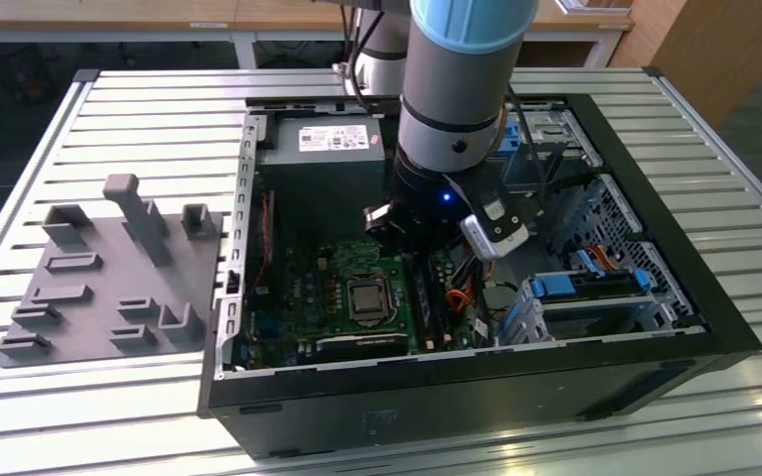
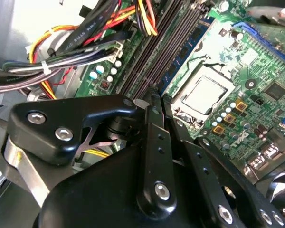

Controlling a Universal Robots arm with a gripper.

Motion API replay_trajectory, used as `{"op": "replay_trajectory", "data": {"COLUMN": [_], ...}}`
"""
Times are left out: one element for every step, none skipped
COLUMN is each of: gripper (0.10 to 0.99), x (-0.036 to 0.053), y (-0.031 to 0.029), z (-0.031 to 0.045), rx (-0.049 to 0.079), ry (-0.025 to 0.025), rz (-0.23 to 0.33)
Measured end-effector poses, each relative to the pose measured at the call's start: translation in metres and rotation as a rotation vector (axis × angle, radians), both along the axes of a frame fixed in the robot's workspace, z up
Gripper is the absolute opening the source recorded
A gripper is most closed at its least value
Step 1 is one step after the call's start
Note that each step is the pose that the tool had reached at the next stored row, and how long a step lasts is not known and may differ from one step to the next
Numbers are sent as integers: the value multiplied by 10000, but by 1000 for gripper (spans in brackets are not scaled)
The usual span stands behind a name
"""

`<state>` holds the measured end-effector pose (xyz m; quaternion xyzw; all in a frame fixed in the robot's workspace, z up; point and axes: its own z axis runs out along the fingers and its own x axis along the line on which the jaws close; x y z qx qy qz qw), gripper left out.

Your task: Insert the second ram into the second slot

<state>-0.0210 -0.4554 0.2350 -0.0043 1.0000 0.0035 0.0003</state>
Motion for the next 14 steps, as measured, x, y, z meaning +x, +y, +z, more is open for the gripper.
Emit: {"op": "replay_trajectory", "data": {"gripper": [137, 137, 137, 137, 137, 137, 137, 137, 137, 137, 137, 137, 137, 137], "x": [2, 5, 8, 15, 20, 21, 21, 22, 23, 23, 23, 23, 23, 23], "y": [-4, -8, -11, -14, -15, -16, -16, -17, -17, -17, -17, -17, -17, -17], "z": [-3, -7, -11, -16, -18, -20, -21, -23, -25, -26, -28, -30, -31, -34], "rx": [-1, 1, 0, 2, 1, -1, -1, 0, 0, 0, 1, 0, 0, 1], "ry": [8, 18, 25, 32, 36, 37, 37, 37, 37, 37, 37, 37, 37, 37], "rz": [-1, -1, -1, -1, -2, -1, -3, -2, -1, -1, -2, -1, -2, -1]}}
